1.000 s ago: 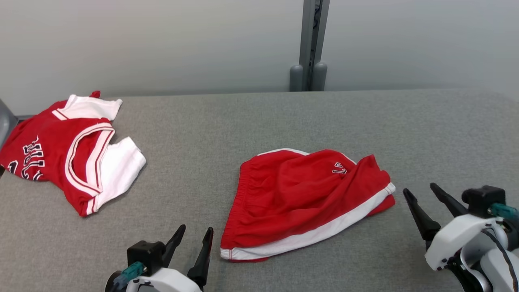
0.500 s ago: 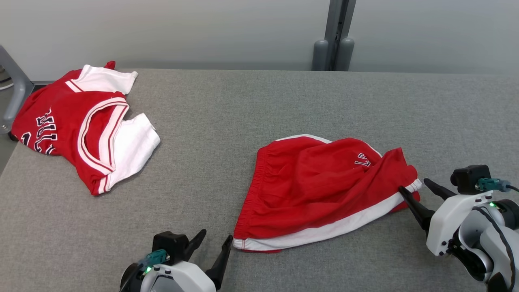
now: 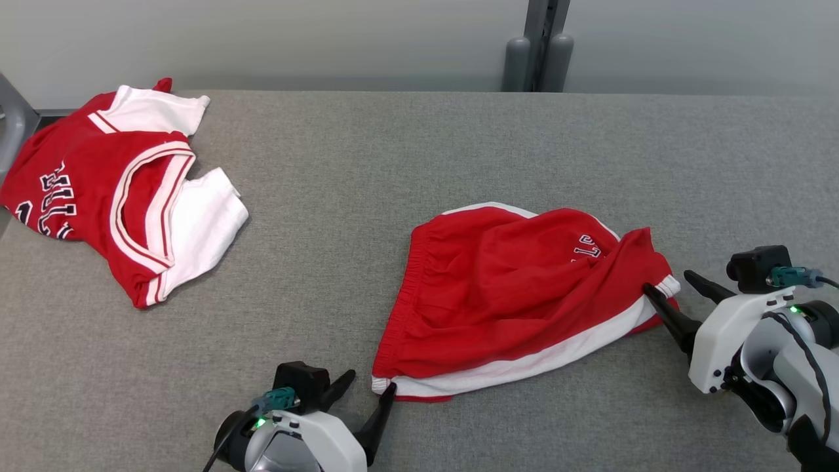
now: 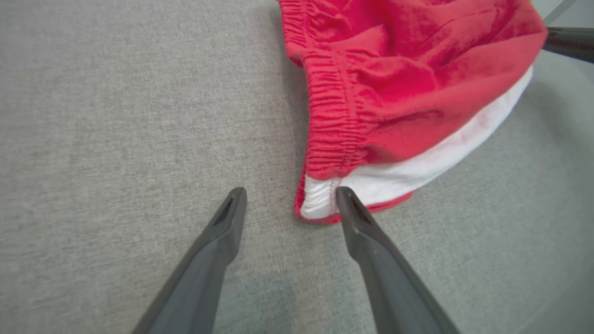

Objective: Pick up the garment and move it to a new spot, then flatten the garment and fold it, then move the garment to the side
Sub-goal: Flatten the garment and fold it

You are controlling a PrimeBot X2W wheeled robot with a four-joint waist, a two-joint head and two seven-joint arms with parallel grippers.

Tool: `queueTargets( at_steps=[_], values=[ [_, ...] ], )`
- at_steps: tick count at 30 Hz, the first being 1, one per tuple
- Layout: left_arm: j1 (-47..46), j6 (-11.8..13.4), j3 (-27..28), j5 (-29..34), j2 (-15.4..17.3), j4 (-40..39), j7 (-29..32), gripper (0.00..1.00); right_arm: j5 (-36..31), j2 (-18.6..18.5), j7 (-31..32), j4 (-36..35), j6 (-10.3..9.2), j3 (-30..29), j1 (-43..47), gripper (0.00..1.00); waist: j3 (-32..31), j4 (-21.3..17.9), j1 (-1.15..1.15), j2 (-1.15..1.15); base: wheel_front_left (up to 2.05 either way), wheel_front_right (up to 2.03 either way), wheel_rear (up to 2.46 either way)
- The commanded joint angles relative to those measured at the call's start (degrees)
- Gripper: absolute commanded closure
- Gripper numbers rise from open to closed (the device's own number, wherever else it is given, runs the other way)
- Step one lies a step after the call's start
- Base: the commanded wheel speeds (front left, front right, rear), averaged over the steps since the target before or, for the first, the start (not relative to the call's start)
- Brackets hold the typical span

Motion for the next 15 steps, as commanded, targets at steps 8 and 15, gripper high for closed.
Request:
queueTargets(
  at_steps=[8,15],
  values=[
    [-1.37,-0.56,-1.32,-1.38,0.49,0.51,0.64,0.00,3.13,0.10,-2.34,1.00,0.01,4.61,-2.09,0.26,0.35,-0.69,0.00,0.00,0.00,0.00,0.00],
    [-0.26,-0.59,-2.13,-2.44,1.09,-0.24,1.72,0.60,5.61,0.35,-3.75,1.94,0.01,8.20,-2.79,1.00,-0.42,-0.71,0.00,0.00,0.00,0.00,0.00]
  ],
)
